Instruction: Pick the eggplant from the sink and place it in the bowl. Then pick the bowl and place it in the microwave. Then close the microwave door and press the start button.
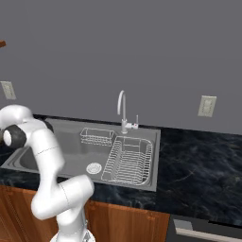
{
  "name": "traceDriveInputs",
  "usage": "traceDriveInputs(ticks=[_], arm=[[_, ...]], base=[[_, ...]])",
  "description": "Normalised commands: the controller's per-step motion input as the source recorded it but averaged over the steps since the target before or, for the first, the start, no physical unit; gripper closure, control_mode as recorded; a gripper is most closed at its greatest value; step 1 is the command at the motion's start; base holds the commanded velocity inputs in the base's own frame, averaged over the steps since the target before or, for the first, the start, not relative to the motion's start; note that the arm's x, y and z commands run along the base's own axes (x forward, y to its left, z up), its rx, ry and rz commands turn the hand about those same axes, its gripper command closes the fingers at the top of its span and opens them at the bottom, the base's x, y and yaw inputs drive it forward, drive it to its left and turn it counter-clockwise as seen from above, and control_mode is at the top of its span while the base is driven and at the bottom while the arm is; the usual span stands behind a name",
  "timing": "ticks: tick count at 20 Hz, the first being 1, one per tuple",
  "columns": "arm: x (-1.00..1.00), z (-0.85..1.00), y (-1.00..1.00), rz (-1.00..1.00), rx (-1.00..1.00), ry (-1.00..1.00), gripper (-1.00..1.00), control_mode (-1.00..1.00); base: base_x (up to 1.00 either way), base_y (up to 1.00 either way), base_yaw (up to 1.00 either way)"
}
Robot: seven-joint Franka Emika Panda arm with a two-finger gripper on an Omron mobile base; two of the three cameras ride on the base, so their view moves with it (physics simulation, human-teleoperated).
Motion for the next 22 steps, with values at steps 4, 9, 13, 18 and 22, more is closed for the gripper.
traceDriveInputs(ticks=[4, 9, 13, 18, 22], arm=[[-0.24, 0.00, 0.23, 0.00, 0.00, 0.00, -1.00, -1.00], [-0.36, 0.00, 0.00, 0.00, 0.00, 0.00, -1.00, -1.00], [-0.38, 0.02, -0.05, 0.00, 0.00, 0.00, -1.00, -1.00], [-0.45, 0.45, -0.24, 0.00, 0.00, -0.07, -1.00, -1.00], [-0.59, 0.77, -0.33, 0.00, 0.01, -0.10, -1.00, -1.00]], base=[[0.00, 0.00, 0.00], [0.00, 0.00, 0.00], [0.00, 0.00, 0.00], [0.00, 0.00, 0.00], [0.00, 0.00, 0.00]])
